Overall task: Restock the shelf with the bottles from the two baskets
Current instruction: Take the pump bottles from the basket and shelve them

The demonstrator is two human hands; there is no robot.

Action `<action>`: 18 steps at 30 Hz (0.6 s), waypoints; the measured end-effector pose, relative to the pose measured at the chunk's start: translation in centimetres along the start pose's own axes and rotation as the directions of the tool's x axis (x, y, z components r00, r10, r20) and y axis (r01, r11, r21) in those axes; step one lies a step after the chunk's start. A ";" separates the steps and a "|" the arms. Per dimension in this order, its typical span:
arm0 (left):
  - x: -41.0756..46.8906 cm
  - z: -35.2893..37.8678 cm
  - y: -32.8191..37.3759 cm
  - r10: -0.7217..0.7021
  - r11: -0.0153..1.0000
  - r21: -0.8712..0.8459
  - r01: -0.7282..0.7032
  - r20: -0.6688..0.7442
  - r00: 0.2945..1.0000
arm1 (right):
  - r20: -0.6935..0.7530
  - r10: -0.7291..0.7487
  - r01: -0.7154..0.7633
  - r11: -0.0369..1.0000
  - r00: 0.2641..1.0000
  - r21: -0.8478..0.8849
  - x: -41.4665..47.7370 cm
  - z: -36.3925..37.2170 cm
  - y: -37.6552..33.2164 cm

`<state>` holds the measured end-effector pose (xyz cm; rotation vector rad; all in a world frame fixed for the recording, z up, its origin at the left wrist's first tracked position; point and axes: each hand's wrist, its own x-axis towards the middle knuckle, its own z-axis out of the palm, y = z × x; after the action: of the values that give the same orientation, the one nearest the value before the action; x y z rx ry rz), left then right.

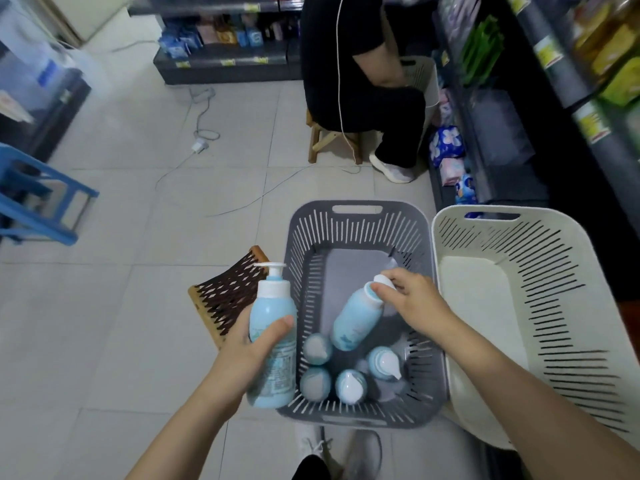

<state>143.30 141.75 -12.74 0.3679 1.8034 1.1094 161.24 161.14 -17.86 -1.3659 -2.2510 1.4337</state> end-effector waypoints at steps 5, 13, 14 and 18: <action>-2.5 2.3 4.7 -0.018 1.000 0.019 0.016 0.135 0.991 | -0.086 0.016 0.017 0.930 0.996 0.368 -2.9 -6.6 -6.0; -4.9 5.8 11.2 -0.137 0.955 -0.182 0.234 0.429 0.893 | -0.261 0.232 -0.013 0.770 0.937 0.638 -9.9 -14.7 -11.1; -5.2 6.4 11.8 -0.139 0.949 -0.190 0.250 0.459 0.877 | -0.292 0.251 -0.001 0.760 0.923 0.650 -11.0 -15.2 -11.4; -7.0 9.2 14.6 -0.123 0.955 -0.136 0.263 0.626 0.770 | -0.451 0.355 0.058 0.731 0.819 0.680 -15.4 -16.7 -12.4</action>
<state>151.48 149.98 1.82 0.3484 1.0983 0.8897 171.56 158.80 5.75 -1.4585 -1.0944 1.4248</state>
